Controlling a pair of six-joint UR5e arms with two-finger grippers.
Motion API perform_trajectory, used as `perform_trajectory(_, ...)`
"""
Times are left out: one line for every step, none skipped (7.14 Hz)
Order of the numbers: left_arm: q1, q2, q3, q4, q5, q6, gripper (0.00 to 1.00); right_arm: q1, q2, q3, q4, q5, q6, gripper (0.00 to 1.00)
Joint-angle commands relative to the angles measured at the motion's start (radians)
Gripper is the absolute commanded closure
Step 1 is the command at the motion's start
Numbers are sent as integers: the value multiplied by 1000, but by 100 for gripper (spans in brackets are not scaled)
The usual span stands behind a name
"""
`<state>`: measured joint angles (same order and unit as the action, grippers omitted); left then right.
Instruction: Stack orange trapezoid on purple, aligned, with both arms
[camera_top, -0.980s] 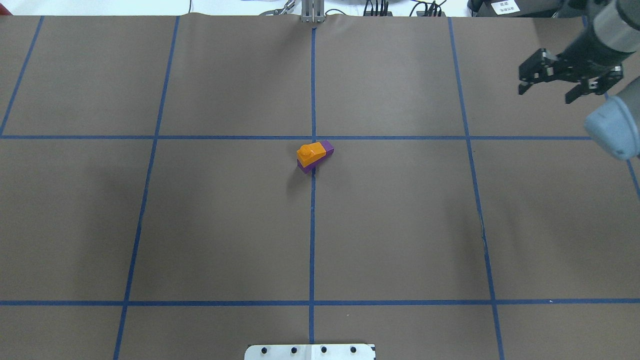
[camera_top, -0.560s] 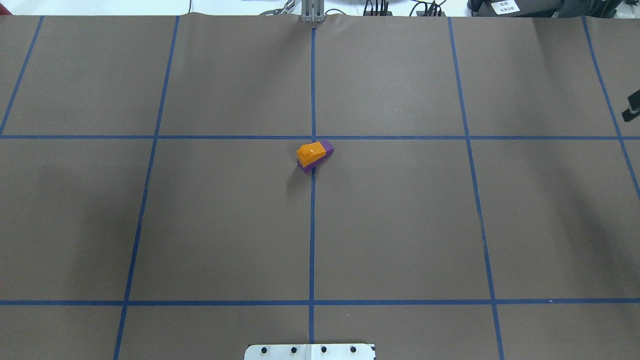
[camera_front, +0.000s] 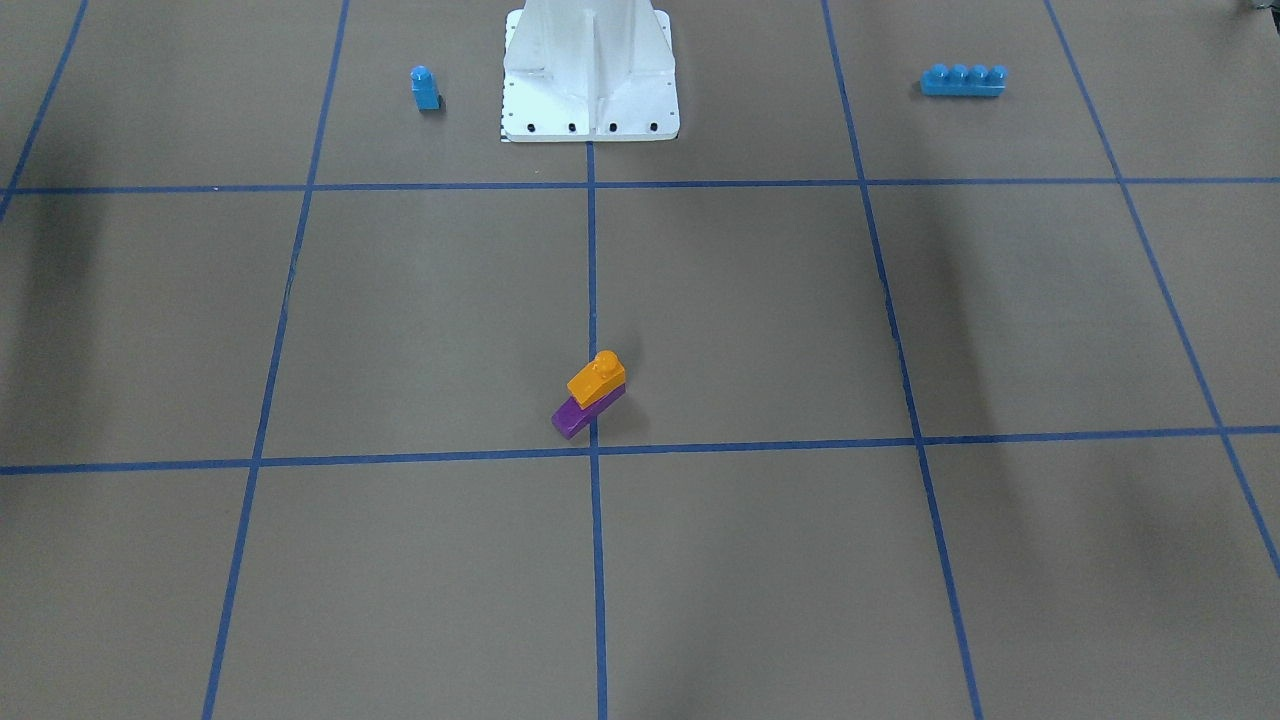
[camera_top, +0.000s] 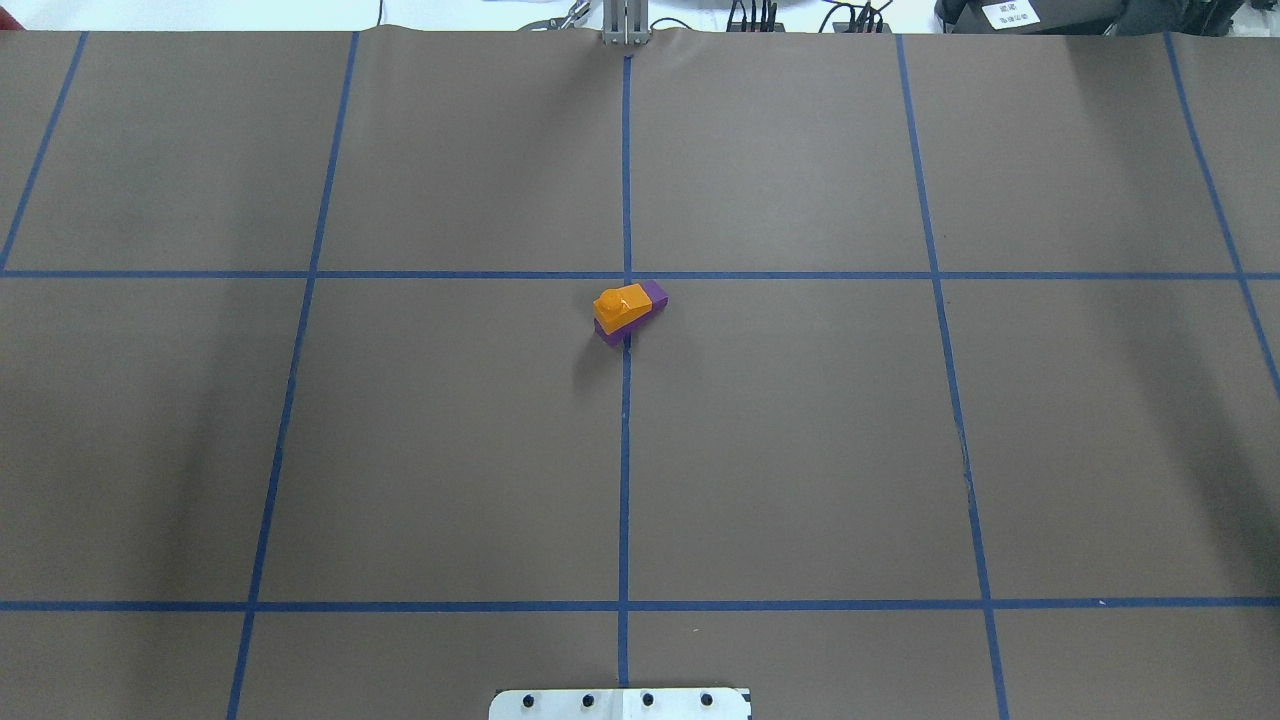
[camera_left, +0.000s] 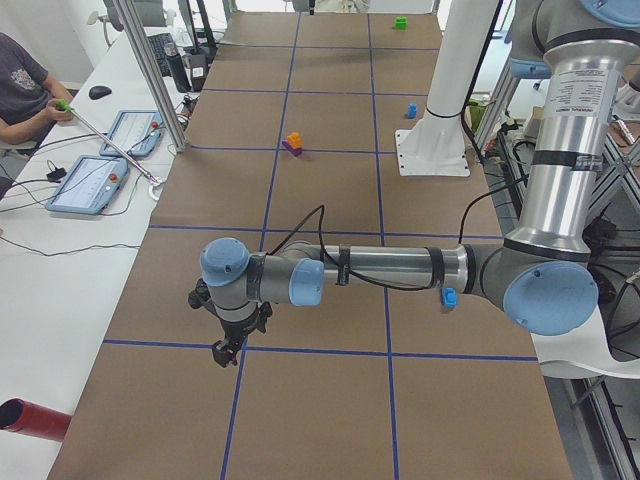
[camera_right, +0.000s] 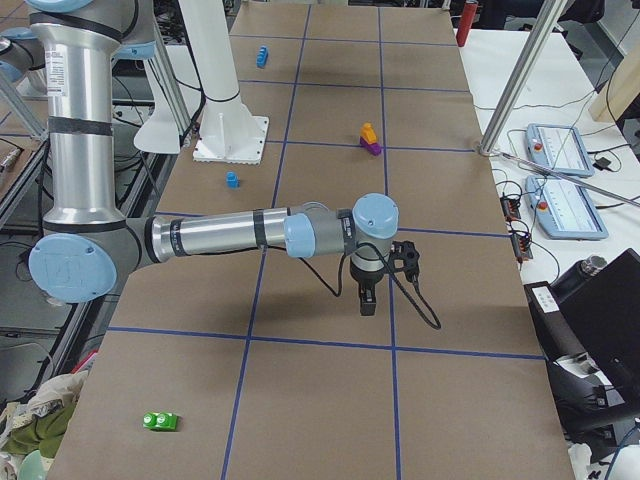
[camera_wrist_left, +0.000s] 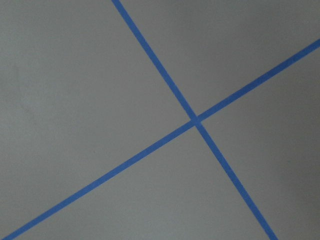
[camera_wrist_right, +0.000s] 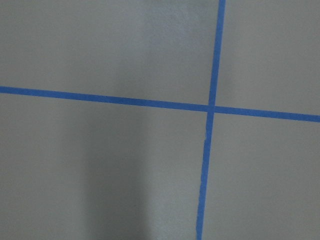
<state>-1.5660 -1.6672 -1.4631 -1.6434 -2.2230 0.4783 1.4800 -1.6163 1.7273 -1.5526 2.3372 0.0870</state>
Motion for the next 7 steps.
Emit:
perform_trajectory(-2, 24, -64, 8, 20, -140, 0, 8, -22, -32, 22, 10, 0, 0)
perform_trajectory(-2, 27, -106, 77, 16, -170, 0, 9, -25, -37, 20, 10, 0, 0)
perform_trajectory(-2, 46, -144, 109, -10, -219, 0, 9, -27, -37, 22, 10, 0, 0)
perform_trajectory(0, 72, -143, 103, -64, -225, 0, 13, -27, -38, 20, 17, 0, 0)
perform_trajectory(0, 72, -141, 103, -66, -225, 0, 14, -34, -40, 20, 17, -1, 0)
perform_trajectory(1, 70, -143, 103, -64, -225, 0, 14, -40, -40, 20, 16, -1, 0)
perform_trajectory(1, 70, -143, 102, -63, -225, 0, 22, -48, -37, 22, 16, -3, 0)
